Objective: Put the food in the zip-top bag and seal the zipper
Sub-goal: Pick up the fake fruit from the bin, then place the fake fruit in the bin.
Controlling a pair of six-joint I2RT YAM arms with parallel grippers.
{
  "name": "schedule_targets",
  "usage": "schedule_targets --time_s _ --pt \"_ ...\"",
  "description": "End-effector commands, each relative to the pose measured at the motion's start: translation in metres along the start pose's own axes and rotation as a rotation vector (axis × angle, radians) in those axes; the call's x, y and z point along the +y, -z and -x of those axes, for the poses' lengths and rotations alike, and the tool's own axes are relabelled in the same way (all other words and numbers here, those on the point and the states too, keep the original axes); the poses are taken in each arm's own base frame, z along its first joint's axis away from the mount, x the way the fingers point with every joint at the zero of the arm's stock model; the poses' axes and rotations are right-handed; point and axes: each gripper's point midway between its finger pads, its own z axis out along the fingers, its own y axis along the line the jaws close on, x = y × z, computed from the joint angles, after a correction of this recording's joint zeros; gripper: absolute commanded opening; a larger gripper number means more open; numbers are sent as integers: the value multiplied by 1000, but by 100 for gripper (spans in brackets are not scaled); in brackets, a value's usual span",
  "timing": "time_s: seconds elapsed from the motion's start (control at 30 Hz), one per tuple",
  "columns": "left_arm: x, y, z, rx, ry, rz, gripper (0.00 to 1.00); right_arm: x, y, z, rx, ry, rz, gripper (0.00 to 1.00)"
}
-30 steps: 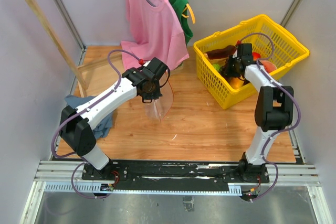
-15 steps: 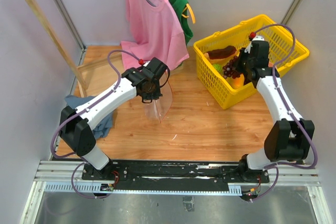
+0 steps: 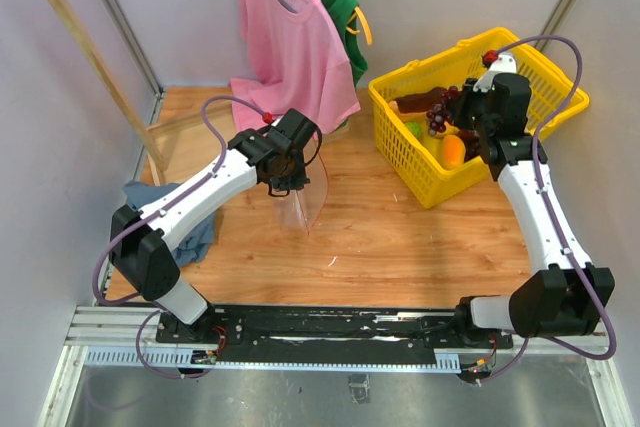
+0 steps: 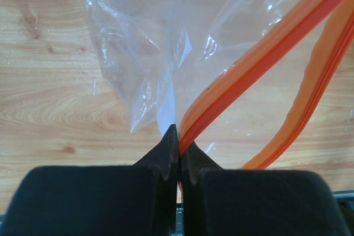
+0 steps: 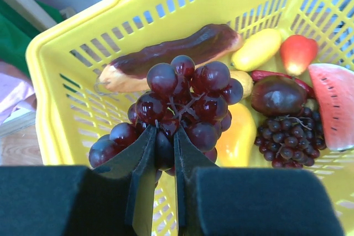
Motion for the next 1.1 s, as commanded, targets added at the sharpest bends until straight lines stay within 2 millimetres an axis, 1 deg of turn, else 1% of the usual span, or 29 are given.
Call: schedule_targets --time_s 0.0,0.13,0.23,0.3,0.37,0.43,0.6,0.73,0.83,0.93,1.0,1.07 --pt "-8 11 6 -29 22 -51 0 29 16 34 -98 24 118 1" --pt "-10 12 8 -35 26 -58 0 47 29 48 -125 36 199 1" --pt "-11 11 7 -32 26 -63 0 54 37 56 -142 46 226 1" --pt "-11 11 7 -31 25 -65 0 52 37 56 -144 49 215 1" --pt "-11 10 6 -28 26 -65 0 43 31 49 -128 53 168 1" --pt "-11 10 6 -28 25 -65 0 32 21 38 -87 56 115 1" --pt "-10 11 5 -29 26 -66 0 16 -13 2 35 74 45 1" --pt "-9 10 3 -27 29 -66 0 -1 -44 -34 142 103 -14 1" --pt "-9 10 3 -27 25 -64 0 -6 -64 -64 222 117 -25 1" --pt "-8 9 4 -28 23 -61 0 -12 -79 -95 314 111 -38 2" --pt "-8 8 3 -28 23 -57 0 -16 -86 -115 385 101 -55 5" --pt "-8 8 3 -26 22 -58 0 -21 -90 -133 454 93 -79 10"
